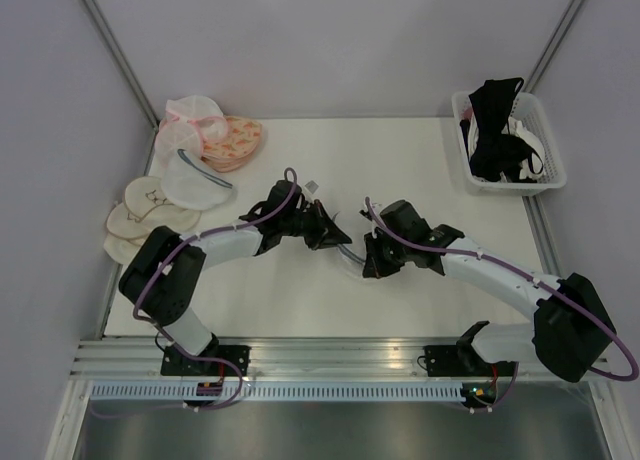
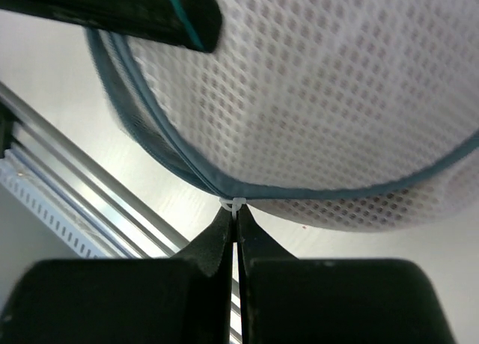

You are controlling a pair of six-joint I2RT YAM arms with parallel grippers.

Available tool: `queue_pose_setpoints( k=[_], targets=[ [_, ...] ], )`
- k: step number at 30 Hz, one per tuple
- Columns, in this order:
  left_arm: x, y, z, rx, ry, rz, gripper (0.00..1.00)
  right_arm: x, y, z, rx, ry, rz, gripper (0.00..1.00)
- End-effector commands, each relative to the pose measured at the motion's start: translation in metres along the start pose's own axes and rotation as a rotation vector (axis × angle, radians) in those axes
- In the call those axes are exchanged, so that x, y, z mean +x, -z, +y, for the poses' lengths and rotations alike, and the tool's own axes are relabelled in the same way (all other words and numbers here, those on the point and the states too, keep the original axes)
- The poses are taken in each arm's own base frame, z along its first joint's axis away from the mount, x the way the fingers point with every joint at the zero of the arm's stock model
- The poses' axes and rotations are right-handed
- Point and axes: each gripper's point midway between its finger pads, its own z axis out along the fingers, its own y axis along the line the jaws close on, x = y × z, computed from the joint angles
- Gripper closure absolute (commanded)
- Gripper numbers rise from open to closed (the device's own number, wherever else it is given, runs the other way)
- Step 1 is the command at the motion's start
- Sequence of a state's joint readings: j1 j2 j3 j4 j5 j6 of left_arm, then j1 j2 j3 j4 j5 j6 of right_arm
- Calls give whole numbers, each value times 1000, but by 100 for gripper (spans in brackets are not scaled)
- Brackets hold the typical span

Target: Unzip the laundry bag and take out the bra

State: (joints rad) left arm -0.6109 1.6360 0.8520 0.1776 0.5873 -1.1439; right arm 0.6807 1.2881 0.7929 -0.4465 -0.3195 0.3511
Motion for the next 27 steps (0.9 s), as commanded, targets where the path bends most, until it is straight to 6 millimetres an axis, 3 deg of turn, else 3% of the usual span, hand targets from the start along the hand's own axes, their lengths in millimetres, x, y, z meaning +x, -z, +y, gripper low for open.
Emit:
queue_pose_setpoints(
  k=[1,4,11,13,15,16,18,19,20,21,24,27],
  targets=[
    [-14,3,1,10,-57,-3,98,12,11,-25,162,-12,47,99],
    [-13,4,4,20,-71,25,98,12,14,-44,275,-24,35,100],
    [-7,-4,-6,85,-174,144,98,-12,8,-87,495,-32,-4,100],
    [-10,-4,-12,86,-202,170,98,-25,7,-90,513,-33,-40,99],
    [-18,-6,-5,71,-233,192,98,-36,8,-87,506,-30,-75,100],
    [-28,-6,-19,104,-271,188,98,-39,8,-82,481,-25,-83,99],
    [-36,-8,-9,89,-253,222,97,-47,11,-74,448,-21,-119,100],
    [-48,-9,-21,109,-280,211,94,-49,12,-68,416,-16,-128,100],
    [-56,-14,-16,105,-289,214,75,-52,15,-62,388,-10,-147,100],
    [-66,-15,-27,121,-318,201,60,-52,15,-57,363,-8,-151,100],
    [-75,-16,-24,82,-310,182,17,-50,15,-42,275,-5,-140,100],
    [-87,-9,-14,-20,-305,63,11,-46,12,-29,201,-1,-126,100]
  ],
)
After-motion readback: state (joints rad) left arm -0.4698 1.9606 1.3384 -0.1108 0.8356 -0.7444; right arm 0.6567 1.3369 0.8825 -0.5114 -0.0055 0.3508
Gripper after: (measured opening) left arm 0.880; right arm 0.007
